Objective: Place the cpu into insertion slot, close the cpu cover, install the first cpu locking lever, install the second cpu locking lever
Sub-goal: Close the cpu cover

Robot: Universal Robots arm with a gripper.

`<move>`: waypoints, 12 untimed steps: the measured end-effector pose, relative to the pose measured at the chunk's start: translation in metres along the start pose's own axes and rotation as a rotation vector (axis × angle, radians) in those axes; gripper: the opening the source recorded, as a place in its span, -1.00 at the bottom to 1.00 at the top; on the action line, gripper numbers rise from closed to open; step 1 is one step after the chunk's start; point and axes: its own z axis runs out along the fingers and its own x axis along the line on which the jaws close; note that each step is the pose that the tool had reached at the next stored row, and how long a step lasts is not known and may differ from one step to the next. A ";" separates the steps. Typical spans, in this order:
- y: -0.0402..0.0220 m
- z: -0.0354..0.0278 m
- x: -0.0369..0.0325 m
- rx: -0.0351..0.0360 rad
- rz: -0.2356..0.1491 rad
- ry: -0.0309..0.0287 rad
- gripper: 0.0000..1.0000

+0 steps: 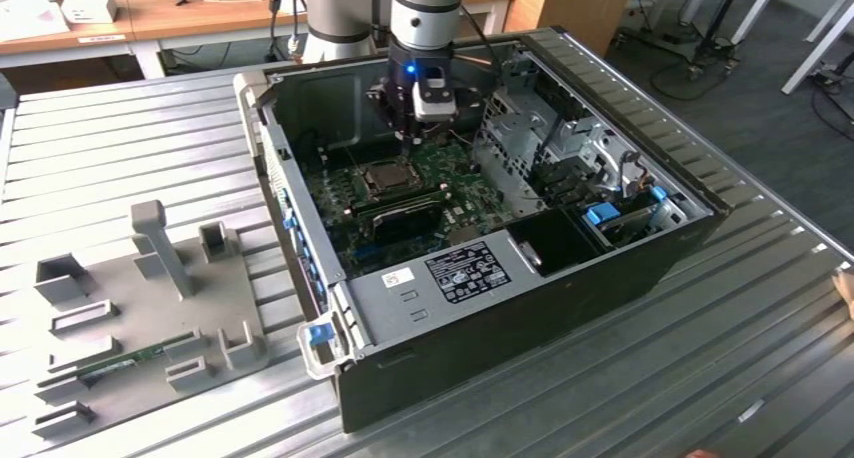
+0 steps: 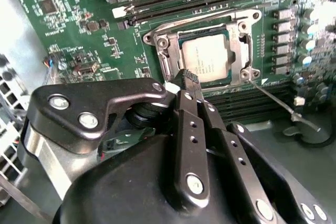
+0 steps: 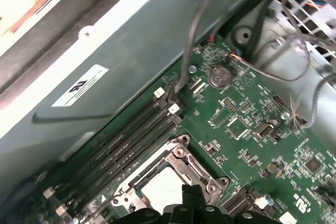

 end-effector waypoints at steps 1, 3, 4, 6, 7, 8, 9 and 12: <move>0.0000 0.0000 0.0000 0.0002 -0.016 0.0004 -0.80; 0.0000 0.0000 0.0000 0.0006 -0.049 0.0013 -0.80; 0.0000 0.0000 0.0000 0.0008 -0.064 0.0017 -0.80; 0.0000 0.0000 0.0000 0.0012 -0.094 0.0024 -0.80; 0.0000 0.0000 0.0000 0.0015 -0.110 0.0029 -0.80; 0.0000 0.0001 0.0000 0.0016 -0.125 0.0033 -0.80; 0.0000 0.0000 0.0000 0.0019 -0.142 0.0037 -0.80; 0.0000 0.0001 0.0000 0.0024 -0.187 0.0049 -0.80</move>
